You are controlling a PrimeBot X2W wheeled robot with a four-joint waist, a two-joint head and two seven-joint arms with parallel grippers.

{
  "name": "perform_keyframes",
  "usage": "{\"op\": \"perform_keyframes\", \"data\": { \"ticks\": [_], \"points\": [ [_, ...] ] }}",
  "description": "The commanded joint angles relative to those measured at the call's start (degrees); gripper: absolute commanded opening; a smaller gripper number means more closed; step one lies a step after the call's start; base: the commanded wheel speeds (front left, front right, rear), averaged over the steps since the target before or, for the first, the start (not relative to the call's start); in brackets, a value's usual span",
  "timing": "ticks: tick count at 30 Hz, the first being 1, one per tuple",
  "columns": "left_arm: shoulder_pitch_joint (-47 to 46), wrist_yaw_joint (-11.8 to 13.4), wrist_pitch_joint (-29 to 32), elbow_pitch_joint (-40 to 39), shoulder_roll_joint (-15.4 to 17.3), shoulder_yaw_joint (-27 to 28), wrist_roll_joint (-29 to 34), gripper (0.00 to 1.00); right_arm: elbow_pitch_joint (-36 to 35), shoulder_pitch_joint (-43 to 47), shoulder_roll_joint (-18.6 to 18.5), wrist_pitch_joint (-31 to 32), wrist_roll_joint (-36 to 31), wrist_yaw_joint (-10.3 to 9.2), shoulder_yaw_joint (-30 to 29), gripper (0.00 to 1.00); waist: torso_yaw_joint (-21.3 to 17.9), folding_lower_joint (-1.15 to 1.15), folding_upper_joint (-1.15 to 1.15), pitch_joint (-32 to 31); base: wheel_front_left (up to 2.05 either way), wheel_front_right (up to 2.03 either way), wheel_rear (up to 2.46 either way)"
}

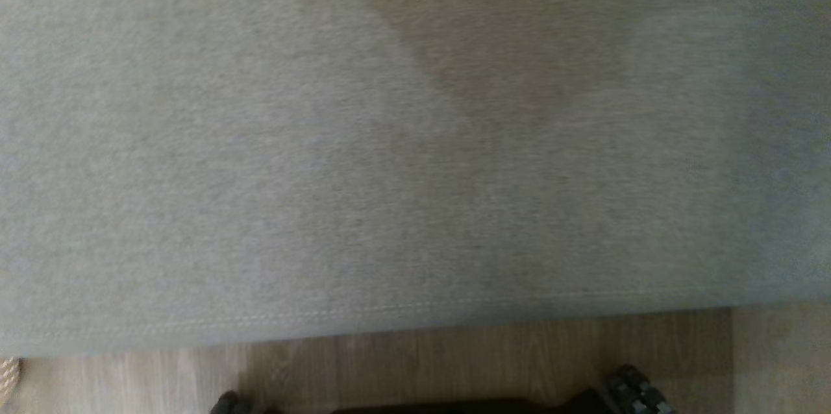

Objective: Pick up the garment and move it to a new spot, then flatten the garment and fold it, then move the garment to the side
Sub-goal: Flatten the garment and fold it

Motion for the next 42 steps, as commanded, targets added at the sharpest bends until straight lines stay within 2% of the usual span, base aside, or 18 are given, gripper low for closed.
{"op": "perform_keyframes", "data": {
  "ticks": [1,6,10,14,17,20,22,25,30,33,35,36,37,42],
  "points": [
    [-2.02,1.49,-0.18,-1.62,2.80,1.88,0.12,0.00,-0.65,-1.51,1.66,-1.51,-0.91,-0.02,-0.68,0.00,2.15,-0.01,0.00,1.94,0.00,0.00,0.00],
    [6.12,4.97,-0.18,-8.12,4.53,-1.95,-0.80,0.00,7.28,0.60,2.26,-5.94,-1.86,-0.02,-2.28,0.00,4.77,-0.01,0.00,3.84,0.00,0.00,0.00],
    [13.95,6.50,-0.19,-10.37,3.88,-4.39,-5.09,0.00,13.43,3.99,2.68,-8.59,-1.39,-0.02,-3.23,0.00,5.81,-0.01,0.00,3.94,0.00,0.00,0.00],
    [24.94,8.46,-0.19,-12.02,2.11,-6.70,-10.59,0.00,20.07,10.46,3.93,-9.86,1.25,-0.02,-3.91,0.00,6.02,-0.01,0.00,0.84,0.00,0.00,0.00],
    [34.26,9.11,-0.19,-13.65,2.33,-7.17,-15.88,0.00,24.67,16.15,4.36,-9.65,4.17,-0.02,-3.71,0.00,5.26,-0.01,0.00,-2.97,0.00,0.00,0.00],
    [44.65,8.88,-0.19,-15.86,3.26,-6.28,-23.06,0.00,28.18,22.26,4.67,-9.38,7.93,-0.02,-3.64,0.00,4.01,-0.01,0.00,-7.57,0.00,0.00,0.00],
    [51.52,6.62,-0.19,-17.79,3.75,-5.84,-27.94,0.00,29.73,26.36,4.64,-9.43,10.73,-0.02,-3.31,0.00,3.32,-0.01,0.00,-10.82,0.00,0.00,0.00],
    [57.59,6.40,-0.19,-19.53,4.64,-4.37,-30.90,0.00,30.02,30.46,4.66,-10.21,13.15,-0.02,-2.11,0.00,2.48,-0.01,0.00,-13.73,0.00,0.00,0.00],
    [72.26,6.95,-0.19,-24.68,6.22,-1.47,-35.57,0.00,26.12,41.47,3.79,-12.39,19.52,-0.02,1.21,0.00,0.69,-0.01,0.00,-19.00,0.00,0.00,0.00],
    [79.19,7.95,-0.19,-27.60,7.41,-0.28,-36.79,0.00,21.89,48.56,3.25,-12.60,23.77,-0.02,1.94,0.00,-0.05,-0.01,0.00,-20.70,0.00,0.00,0.00],
    [84.42,9.30,-0.19,-30.47,8.32,0.57,-37.38,0.00,15.79,56.49,2.33,-11.79,27.42,-0.02,2.58,0.00,-0.08,-0.01,0.00,-21.82,0.00,0.00,0.00],
    [84.42,9.30,-0.19,-30.47,8.32,0.57,-37.38,0.00,15.79,56.49,2.33,-11.79,27.42,-0.02,2.58,0.00,-0.08,-0.01,0.00,-21.82,0.00,0.00,0.00],
    [87.11,10.03,-0.19,-32.15,8.96,0.73,-37.63,0.00,10.58,62.07,1.47,-10.62,29.32,-0.02,2.28,0.00,-0.04,-0.01,0.00,-22.40,0.00,0.00,0.00],
    [91.07,10.61,-0.15,-35.22,10.82,0.42,-38.57,0.00,-5.73,75.21,0.09,-3.78,30.04,-0.02,-0.57,0.00,-0.19,-0.01,0.00,-23.21,0.00,0.00,0.00]
  ]
}}
